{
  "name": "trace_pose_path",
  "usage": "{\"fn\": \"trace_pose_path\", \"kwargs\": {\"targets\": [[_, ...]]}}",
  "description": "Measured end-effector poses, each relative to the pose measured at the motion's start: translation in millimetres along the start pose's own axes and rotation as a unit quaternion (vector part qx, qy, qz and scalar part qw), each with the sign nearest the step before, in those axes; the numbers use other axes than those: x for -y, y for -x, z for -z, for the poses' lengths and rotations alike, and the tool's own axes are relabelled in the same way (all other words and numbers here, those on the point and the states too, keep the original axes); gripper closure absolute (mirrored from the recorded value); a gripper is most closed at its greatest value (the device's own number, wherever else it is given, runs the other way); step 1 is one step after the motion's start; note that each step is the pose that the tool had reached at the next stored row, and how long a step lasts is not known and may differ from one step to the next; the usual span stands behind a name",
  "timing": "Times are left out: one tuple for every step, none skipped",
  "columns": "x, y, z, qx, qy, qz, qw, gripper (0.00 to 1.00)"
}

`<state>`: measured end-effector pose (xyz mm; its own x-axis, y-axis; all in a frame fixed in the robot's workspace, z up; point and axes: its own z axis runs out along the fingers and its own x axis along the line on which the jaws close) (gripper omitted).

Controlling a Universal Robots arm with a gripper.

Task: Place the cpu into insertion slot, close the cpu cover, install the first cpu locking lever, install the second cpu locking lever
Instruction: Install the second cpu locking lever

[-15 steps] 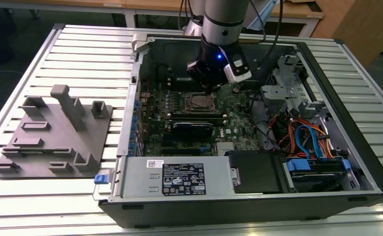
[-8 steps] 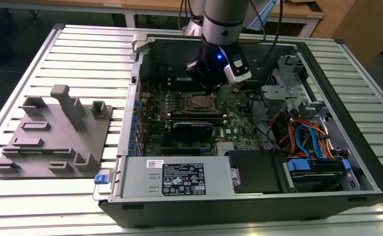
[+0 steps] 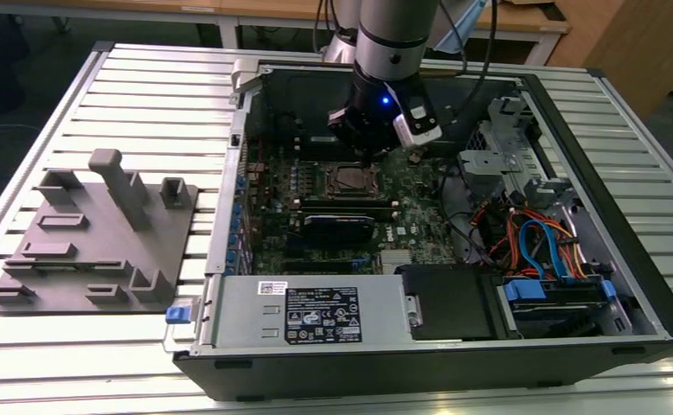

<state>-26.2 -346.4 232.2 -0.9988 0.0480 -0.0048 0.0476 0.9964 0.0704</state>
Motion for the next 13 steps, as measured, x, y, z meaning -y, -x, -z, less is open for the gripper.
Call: {"fn": "trace_pose_path", "kwargs": {"targets": [[0.0,0.0,0.0,0.0000,0.0000,0.000,1.00000,0.89],[0.0,0.0,-0.1,0.0000,0.0000,0.000,1.00000,0.89],[0.0,0.0,-0.2,0.0000,0.0000,0.000,1.00000,0.89],[0.3,0.0,-0.4,0.0000,0.0001,0.000,1.00000,0.89],[0.8,0.1,-0.5,-0.0001,0.0000,0.000,1.00000,0.89],[1.6,0.1,-0.7,-0.0007,0.0000,0.000,1.00000,0.89],[2.8,0.1,-0.7,-0.0014,-0.0001,0.000,1.00000,0.89],[4.5,0.2,-0.6,-0.0019,-0.0001,0.000,1.00000,0.89],[6.5,0.3,-0.5,-0.0020,-0.0001,0.000,1.00000,0.89],[8.9,0.4,-0.3,-0.0022,-0.0001,0.000,1.00000,0.89],[11.3,0.5,-0.2,-0.0023,0.0000,0.000,1.00000,0.89],[13.7,0.6,0.0,-0.0023,0.0000,0.000,1.00000,0.89],[16.5,0.8,0.2,-0.0024,-0.0001,0.000,1.00000,0.89]]}}
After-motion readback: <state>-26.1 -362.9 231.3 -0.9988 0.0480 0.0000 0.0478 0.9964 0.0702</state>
